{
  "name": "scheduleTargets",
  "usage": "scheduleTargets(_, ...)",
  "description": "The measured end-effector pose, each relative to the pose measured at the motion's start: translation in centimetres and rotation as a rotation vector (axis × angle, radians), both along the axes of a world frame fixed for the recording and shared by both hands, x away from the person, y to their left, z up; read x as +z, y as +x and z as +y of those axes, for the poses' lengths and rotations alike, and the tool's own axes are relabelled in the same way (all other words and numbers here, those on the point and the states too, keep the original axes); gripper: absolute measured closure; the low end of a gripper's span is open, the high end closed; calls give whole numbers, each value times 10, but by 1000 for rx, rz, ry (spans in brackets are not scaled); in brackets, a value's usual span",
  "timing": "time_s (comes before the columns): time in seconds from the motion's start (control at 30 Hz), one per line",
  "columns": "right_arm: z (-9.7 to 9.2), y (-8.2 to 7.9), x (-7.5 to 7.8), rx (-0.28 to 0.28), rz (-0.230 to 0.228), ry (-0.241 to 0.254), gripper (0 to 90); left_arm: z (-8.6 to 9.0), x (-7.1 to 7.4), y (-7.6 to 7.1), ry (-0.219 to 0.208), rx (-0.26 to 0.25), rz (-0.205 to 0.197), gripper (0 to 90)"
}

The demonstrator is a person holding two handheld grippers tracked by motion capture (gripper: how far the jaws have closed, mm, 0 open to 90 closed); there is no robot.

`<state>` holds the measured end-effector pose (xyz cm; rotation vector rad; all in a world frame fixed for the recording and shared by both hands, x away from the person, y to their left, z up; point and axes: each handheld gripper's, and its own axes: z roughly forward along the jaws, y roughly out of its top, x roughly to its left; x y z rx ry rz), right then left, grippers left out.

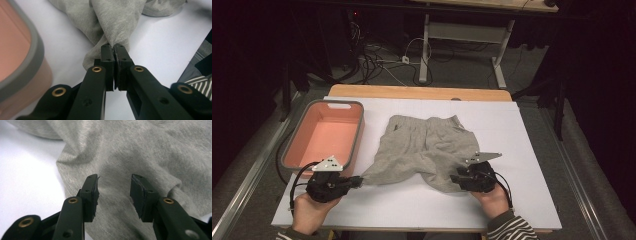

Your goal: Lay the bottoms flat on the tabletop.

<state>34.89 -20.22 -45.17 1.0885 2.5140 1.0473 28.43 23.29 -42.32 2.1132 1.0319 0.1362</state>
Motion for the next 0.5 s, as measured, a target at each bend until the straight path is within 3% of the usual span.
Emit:
scheduleTargets(0.23,1,0,0,6,1,-5,595,-2,-16,2,-8,32,43,803)
scheduleTargets(0.33,1,-1,0,8,0,-4,606,-10,-13,1,-13,29,12,715)
scheduleTargets(0.5,3,-2,1,10,0,-7,622,-21,-8,1,-40,7,-17,650)
